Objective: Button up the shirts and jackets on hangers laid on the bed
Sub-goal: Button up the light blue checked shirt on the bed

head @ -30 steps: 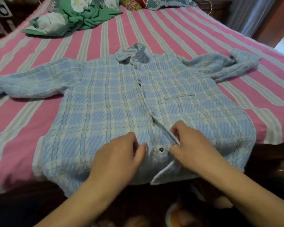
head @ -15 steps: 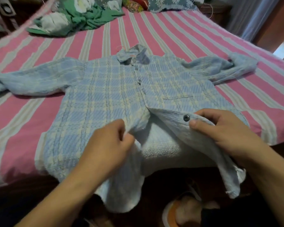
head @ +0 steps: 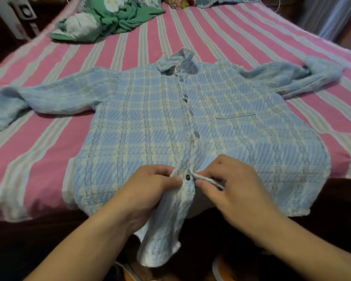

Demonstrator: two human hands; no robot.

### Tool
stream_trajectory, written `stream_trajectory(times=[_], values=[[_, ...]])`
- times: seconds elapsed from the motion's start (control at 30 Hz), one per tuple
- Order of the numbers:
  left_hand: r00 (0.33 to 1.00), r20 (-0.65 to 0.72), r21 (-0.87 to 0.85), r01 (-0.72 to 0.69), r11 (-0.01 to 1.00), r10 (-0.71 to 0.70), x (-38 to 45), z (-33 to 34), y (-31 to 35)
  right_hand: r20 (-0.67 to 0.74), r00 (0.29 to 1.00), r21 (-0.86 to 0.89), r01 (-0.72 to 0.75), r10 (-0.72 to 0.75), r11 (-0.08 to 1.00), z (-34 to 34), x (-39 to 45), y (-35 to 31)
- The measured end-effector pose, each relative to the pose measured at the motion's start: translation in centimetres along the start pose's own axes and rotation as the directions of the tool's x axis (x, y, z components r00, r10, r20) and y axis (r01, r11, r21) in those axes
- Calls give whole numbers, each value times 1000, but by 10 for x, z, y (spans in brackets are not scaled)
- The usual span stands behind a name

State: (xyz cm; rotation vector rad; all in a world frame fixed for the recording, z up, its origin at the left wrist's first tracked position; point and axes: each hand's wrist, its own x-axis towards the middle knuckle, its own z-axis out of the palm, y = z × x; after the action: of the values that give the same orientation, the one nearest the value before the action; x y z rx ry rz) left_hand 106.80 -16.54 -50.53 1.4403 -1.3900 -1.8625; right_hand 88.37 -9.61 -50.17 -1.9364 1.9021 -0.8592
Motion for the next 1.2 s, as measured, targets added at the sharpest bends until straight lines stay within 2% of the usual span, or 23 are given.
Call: stream_trajectory(times=[0.13, 0.27, 0.43, 0.67, 0.8, 0.9, 0.97, 1.03, 1.1, 1.2], values=[[1000, -21, -4, -10, 1000, 10, 0, 4, -3, -5, 997, 63, -82, 83, 995, 10, 0, 1], [998, -27, 82, -54, 995, 56, 2, 3, -7, 76, 971, 161, -238, 228, 958, 10, 3, 2], [996, -67, 100, -57, 993, 64, 1, 5, -7, 139, 940, 214, -336, 312, 917, 14, 5, 3], [995, -79, 58, -64, 996, 68, 6, 2, -8, 89, 956, 153, -290, 279, 945, 20, 4, 3], [984, -130, 187, -95, 978, 121, 8, 5, -11, 70, 980, 51, -192, 188, 980, 20, 1, -1], [976, -139, 269, -127, 955, 169, 6, 11, -8, 187, 973, -89, -117, 132, 989, 18, -3, -7], [959, -153, 375, -168, 912, 239, 4, 15, -7, 285, 951, -116, -91, 121, 989, 14, -5, -8], [939, -142, 488, -209, 847, 313, 4, 17, -7, 436, 891, -33, -128, 129, 991, 4, -5, -5], [944, -129, 508, -199, 838, 303, 6, 16, -6, 580, 802, 100, -241, 140, 965, -7, -2, 1], [958, -120, 516, -163, 841, 259, 8, 13, -1, 609, 773, 290, -426, 178, 857, -12, -1, 10]])
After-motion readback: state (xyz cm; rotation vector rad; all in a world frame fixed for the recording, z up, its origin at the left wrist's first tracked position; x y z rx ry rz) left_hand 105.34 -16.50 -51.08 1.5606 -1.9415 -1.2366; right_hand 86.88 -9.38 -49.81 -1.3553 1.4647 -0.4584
